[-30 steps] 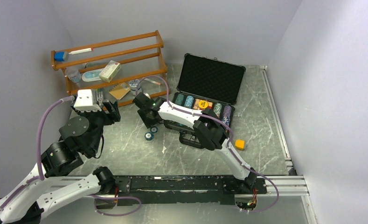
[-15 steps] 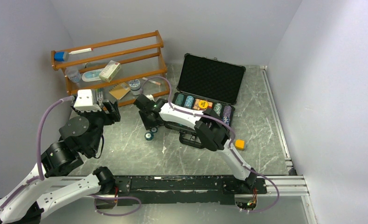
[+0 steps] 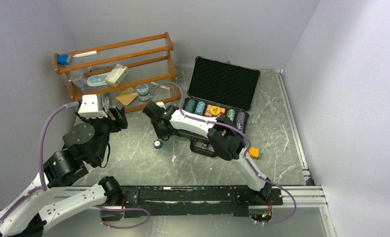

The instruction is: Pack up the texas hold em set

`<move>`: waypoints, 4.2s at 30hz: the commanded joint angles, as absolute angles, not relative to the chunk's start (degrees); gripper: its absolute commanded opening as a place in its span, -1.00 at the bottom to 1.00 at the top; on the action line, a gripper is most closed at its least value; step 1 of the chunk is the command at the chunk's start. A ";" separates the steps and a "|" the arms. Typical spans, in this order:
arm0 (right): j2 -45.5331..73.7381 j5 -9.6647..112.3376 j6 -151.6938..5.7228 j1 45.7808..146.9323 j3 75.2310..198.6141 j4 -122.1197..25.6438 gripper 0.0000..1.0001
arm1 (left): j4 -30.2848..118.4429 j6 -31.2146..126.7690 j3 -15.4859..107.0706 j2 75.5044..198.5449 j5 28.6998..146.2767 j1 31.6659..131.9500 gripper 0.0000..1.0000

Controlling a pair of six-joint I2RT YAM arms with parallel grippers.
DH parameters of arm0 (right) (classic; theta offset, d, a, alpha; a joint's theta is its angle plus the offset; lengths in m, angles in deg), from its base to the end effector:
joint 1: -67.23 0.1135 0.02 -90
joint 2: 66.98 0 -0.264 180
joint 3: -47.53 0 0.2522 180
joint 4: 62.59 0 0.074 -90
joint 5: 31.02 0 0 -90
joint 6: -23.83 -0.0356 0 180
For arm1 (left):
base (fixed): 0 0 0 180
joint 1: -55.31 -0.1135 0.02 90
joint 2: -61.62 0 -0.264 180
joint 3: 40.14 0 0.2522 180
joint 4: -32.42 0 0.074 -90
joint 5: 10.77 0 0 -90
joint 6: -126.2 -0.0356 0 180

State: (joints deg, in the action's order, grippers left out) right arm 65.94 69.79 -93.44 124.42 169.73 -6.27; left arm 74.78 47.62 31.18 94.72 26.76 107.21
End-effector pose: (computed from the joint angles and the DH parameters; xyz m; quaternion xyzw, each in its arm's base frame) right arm 0.2712 0.4083 0.1596 -0.2337 0.9474 0.0648 0.2088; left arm 0.0792 -0.0553 0.4068 -0.0553 0.7204 -0.0452 0.6899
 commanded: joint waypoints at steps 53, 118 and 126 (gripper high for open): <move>64.55 66.55 -92.95 128.73 170.95 -8.87 -0.07 | 74.14 47.36 30.58 94.21 25.96 107.08 0.45; 78.00 71.81 -87.55 124.21 182.73 -1.91 -0.27 | 74.13 47.36 30.75 94.85 26.18 107.08 0.45; 69.26 69.59 -86.18 124.51 170.95 -3.52 -0.25 | 73.63 47.23 30.66 94.78 26.57 107.08 0.45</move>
